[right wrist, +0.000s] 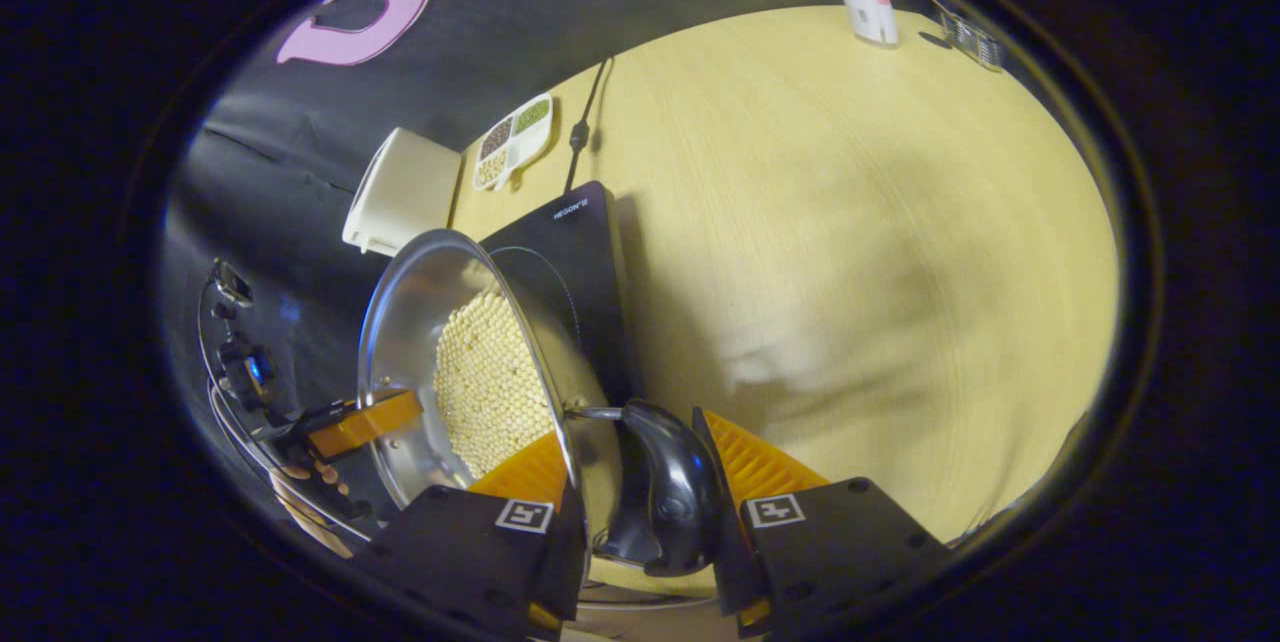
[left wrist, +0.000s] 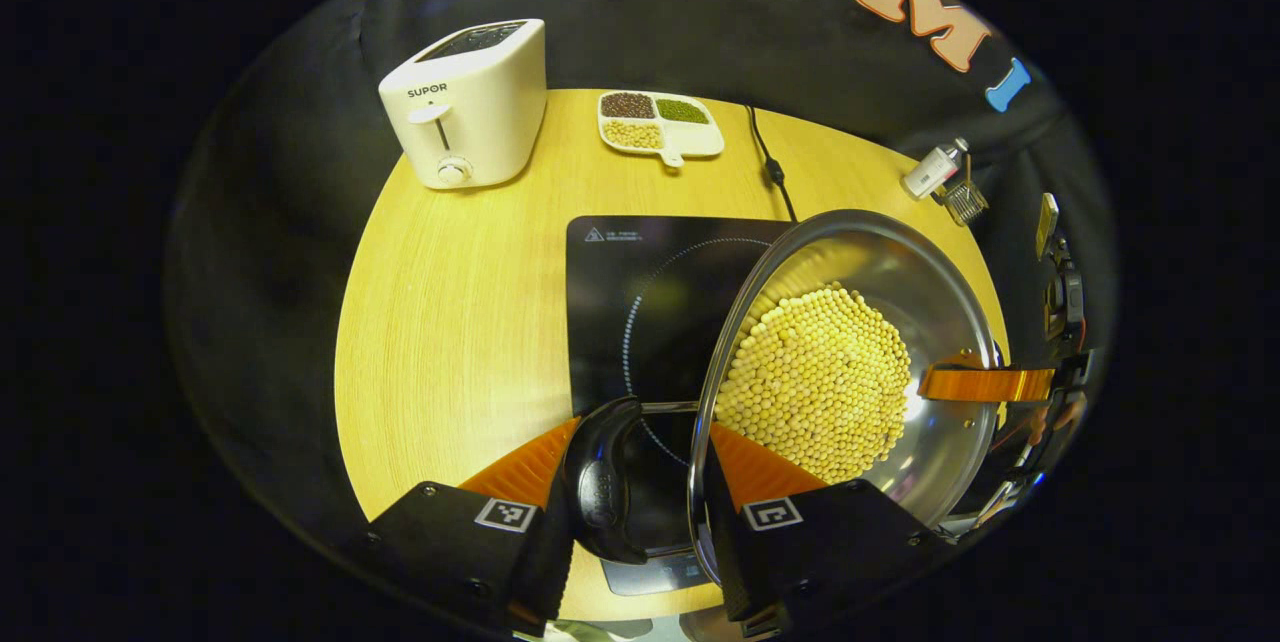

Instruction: First push the handle of the pot to place it horizontally, then grasp the pot with both hands and set it on the induction cooktop.

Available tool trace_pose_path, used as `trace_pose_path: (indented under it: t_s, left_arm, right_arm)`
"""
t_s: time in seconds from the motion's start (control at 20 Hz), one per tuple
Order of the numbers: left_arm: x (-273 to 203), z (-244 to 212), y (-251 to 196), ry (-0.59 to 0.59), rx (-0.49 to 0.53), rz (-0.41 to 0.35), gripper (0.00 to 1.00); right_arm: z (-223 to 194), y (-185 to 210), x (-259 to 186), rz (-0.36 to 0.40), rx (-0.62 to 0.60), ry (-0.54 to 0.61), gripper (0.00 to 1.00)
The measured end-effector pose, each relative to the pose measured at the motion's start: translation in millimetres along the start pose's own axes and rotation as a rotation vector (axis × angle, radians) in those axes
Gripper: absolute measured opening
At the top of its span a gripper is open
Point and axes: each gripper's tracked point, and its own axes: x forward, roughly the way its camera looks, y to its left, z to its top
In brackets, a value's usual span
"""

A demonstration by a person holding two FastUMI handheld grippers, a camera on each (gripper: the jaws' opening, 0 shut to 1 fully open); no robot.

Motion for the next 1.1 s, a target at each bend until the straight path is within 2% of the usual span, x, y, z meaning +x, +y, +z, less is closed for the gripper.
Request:
trace_pose_path:
  t_s: [0.15, 0.2, 0.25, 0.3, 0.45, 0.5, 0.55, 0.75, 0.8, 1.1]
  left_arm:
    - [7, 7, 7, -0.018, 0.01, 0.007, 0.6]
    - [8, 10, 8, -0.024, 0.015, 0.008, 0.6]
    - [11, 13, 9, -0.033, 0.016, 0.009, 0.6]
    - [13, 15, 9, -0.037, 0.017, 0.009, 0.6]
    - [17, 17, 13, -0.051, 0.013, 0.012, 0.6]
    - [18, 18, 14, -0.054, 0.011, 0.017, 0.61]
    - [18, 18, 16, -0.059, 0.013, 0.018, 0.61]
    - [21, 16, 21, -0.066, 0.004, 0.024, 0.63]
    - [20, 17, 21, -0.068, 0.004, 0.027, 0.63]
    - [20, 24, 29, -0.094, 0.013, 0.059, 0.67]
  right_arm:
    - [3, 1, 1, 0.009, -0.003, -0.01, 0.48]
    - [6, 1, 2, 0.012, -0.006, -0.014, 0.55]
    - [8, 2, 4, 0.015, -0.009, -0.02, 0.48]
    - [11, 2, 7, 0.017, -0.013, -0.026, 0.55]
    - [16, 4, 12, 0.025, -0.021, -0.044, 0.55]
    - [19, 5, 12, 0.029, -0.019, -0.053, 0.48]
    - [21, 5, 14, 0.032, -0.025, -0.063, 0.55]
    - [30, 10, 16, 0.054, -0.035, -0.087, 0.55]
    - [32, 12, 16, 0.056, -0.04, -0.09, 0.48]
    - [33, 14, 14, 0.074, -0.044, -0.088, 0.49]
